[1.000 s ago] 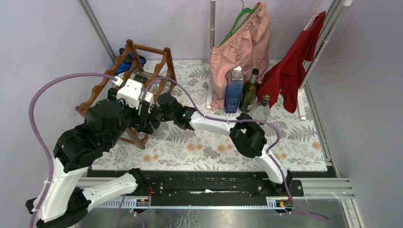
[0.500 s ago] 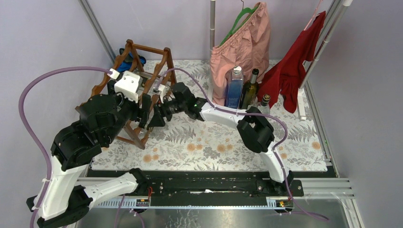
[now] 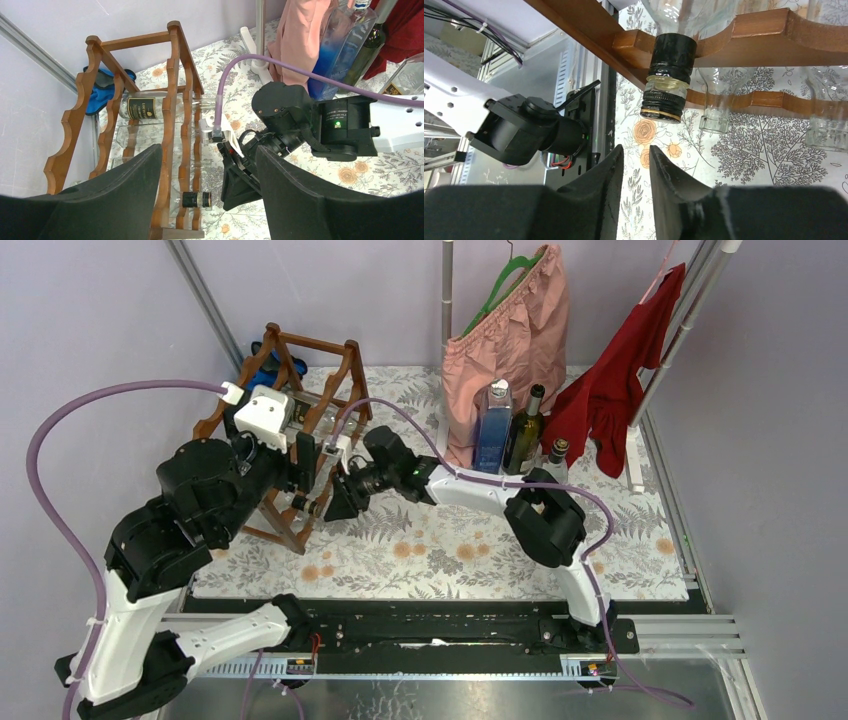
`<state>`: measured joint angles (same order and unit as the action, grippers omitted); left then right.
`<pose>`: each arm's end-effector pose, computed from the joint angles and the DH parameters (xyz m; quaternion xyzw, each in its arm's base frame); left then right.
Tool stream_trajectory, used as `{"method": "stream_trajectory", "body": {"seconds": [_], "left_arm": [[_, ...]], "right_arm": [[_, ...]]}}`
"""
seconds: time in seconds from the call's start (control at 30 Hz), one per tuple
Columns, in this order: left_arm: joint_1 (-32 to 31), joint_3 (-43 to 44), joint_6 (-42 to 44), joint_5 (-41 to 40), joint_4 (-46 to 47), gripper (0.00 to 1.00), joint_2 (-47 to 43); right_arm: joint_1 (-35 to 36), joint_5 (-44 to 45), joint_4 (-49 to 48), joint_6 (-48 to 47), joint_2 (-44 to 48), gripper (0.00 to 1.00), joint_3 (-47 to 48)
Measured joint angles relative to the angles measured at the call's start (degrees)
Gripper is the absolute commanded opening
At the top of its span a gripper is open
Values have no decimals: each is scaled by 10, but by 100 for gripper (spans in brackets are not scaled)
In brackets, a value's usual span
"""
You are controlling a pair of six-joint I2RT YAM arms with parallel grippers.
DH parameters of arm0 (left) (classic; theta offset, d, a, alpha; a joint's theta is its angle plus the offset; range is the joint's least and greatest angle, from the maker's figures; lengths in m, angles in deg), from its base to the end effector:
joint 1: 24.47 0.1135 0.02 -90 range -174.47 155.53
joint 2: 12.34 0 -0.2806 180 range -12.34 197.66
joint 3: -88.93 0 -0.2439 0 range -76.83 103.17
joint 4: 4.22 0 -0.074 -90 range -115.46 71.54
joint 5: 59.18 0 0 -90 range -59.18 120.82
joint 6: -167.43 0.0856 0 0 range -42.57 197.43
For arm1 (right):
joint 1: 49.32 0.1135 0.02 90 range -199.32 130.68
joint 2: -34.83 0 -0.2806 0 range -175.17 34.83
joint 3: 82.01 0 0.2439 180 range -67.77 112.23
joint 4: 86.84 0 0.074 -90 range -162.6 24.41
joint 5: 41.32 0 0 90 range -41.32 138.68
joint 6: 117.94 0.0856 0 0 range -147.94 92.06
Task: Put the wine bottle on the wine rack
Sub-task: Place the wine bottle in the wine rack.
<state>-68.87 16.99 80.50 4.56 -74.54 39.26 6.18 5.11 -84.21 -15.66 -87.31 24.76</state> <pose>0.1171 -0.0617 0.5006 0.1804 0.7582 -0.0446 0.6250 0.2537 0.4733 0.2444 -0.4795 0.6181 0.5536 0.2857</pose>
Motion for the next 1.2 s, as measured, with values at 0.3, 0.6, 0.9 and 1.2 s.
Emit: {"method": "stream_trajectory", "body": {"seconds": [0.3, 0.6, 0.9, 1.2], "left_arm": [[0, -1, -2, 0, 0, 75, -7], [0, -1, -2, 0, 0, 75, -6], [0, -1, -10, 0, 0, 75, -5], [0, -5, -21, 10, 0, 75, -5]], "right_arm": [[18, 23, 22, -11, -41, 23, 39], [24, 36, 30, 0, -68, 17, 88], [27, 39, 33, 9, -87, 14, 117], [32, 60, 51, -14, -90, 41, 114]]}}
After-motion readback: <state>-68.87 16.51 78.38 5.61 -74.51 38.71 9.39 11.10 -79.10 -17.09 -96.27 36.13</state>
